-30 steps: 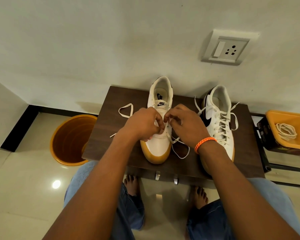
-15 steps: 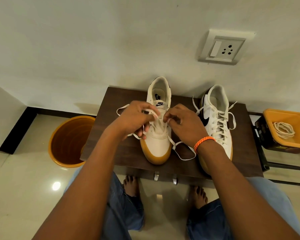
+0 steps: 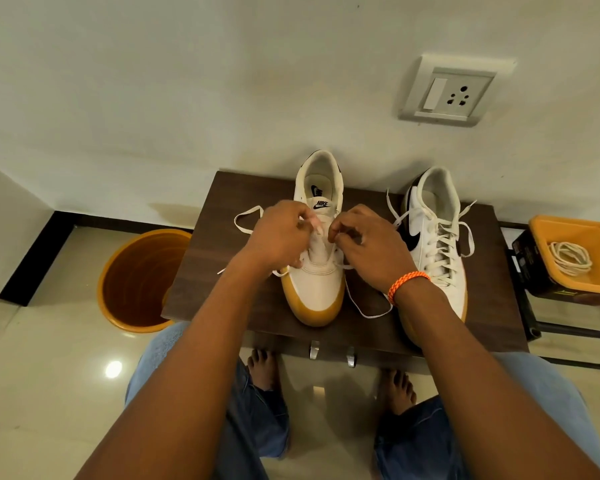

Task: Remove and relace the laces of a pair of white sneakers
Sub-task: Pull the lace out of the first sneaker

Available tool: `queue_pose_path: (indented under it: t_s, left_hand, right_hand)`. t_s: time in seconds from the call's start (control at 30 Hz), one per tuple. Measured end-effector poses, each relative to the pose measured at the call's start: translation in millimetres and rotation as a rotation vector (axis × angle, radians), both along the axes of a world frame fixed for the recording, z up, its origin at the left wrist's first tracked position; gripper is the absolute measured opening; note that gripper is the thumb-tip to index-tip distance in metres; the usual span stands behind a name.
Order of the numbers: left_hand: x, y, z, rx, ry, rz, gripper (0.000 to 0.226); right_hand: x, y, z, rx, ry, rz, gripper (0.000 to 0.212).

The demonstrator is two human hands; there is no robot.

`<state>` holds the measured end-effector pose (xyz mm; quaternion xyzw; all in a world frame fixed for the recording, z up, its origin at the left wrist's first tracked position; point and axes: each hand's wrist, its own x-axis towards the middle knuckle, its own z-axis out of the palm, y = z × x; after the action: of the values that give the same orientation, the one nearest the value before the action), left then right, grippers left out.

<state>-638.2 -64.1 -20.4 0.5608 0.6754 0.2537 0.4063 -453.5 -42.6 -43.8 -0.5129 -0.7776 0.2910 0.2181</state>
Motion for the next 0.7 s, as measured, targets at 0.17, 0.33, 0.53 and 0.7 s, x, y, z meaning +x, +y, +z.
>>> queue_pose_path:
  t_s: [0.17,0.33,0.53,0.7]
  left_hand:
    - [-4.3,1.2,8.8,-0.055,-0.353,0.216,0.025]
    - [1.5,-2.7,-2.0,-0.225,-0.101,-0.151,0.015]
    - [8.1,0.8,-6.0,-0.124,0.167,-0.205,0.013]
    - [1.8,1.2,-2.5,-0.033,0.061,-0.047,0.022]
  right_hand:
    - [1.0,1.7,0.2,-0.010,-0.010,0.013,0.012]
    - [0.9,1.9,0.2,0.010,-0.015,0.024,0.012]
    - [0.3,2.3,-1.0,0.007,-0.005,0.023,0.013]
    - [-0.2,3.5,-0.6,-0.002,-0.001,0.017,0.013]
